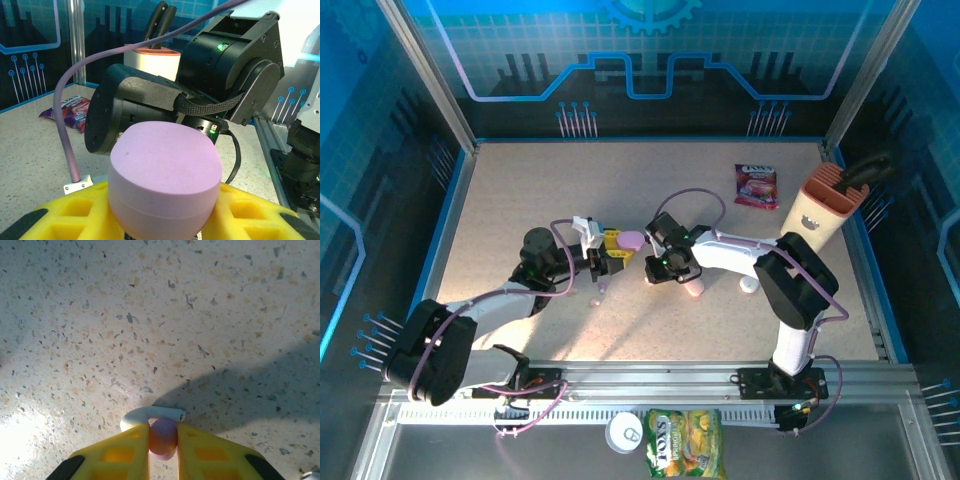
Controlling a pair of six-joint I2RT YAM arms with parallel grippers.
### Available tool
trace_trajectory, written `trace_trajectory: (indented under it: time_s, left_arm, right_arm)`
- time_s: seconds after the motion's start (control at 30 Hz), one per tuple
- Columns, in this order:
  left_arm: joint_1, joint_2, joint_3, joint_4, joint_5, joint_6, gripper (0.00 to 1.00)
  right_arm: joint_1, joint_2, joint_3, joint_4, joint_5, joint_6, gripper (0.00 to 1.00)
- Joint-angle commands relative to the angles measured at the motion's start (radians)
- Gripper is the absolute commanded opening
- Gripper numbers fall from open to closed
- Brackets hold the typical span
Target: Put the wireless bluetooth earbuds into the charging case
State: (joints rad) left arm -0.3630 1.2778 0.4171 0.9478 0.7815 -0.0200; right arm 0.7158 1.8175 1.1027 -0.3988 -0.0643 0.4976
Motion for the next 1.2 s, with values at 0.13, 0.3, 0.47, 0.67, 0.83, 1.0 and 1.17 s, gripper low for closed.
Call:
trace_trajectory:
  time_s: [0.13,0.3,0.47,0.67,0.83,1.0,1.17]
  left_arm:
    - [0.023,0.027,-0.022,0.108,0.004,-0.034,0.39]
    - [0.036,0.031,-0.020,0.114,0.007,-0.058,0.39]
    - [0.041,0.013,-0.017,0.078,0.007,-0.056,0.39]
    - [0.042,0.008,-0.017,0.058,0.027,-0.039,0.39]
    - [0.042,0.007,-0.017,0.056,0.047,-0.041,0.39]
    - [0.042,0.003,-0.018,0.052,0.060,-0.041,0.39]
    - [0.042,0.000,-0.023,0.037,0.071,-0.035,0.39]
  right_arm:
    - [-0.054,-0.102,-0.078,0.023,0.001,0.023,0.29]
    - [-0.074,-0.239,-0.170,0.141,0.004,-0.032,0.56]
    - [-0.074,-0.435,-0.282,0.325,-0.073,-0.229,0.69]
    - [-0.059,-0.602,-0.331,0.440,-0.221,-0.420,0.79]
    - [-0.026,-0.621,-0.283,0.479,-0.245,-0.490,0.83]
    - [-0.009,-0.580,-0.241,0.532,-0.222,-0.486,0.84]
    - [-0.008,-0.567,-0.230,0.577,-0.192,-0.446,0.83]
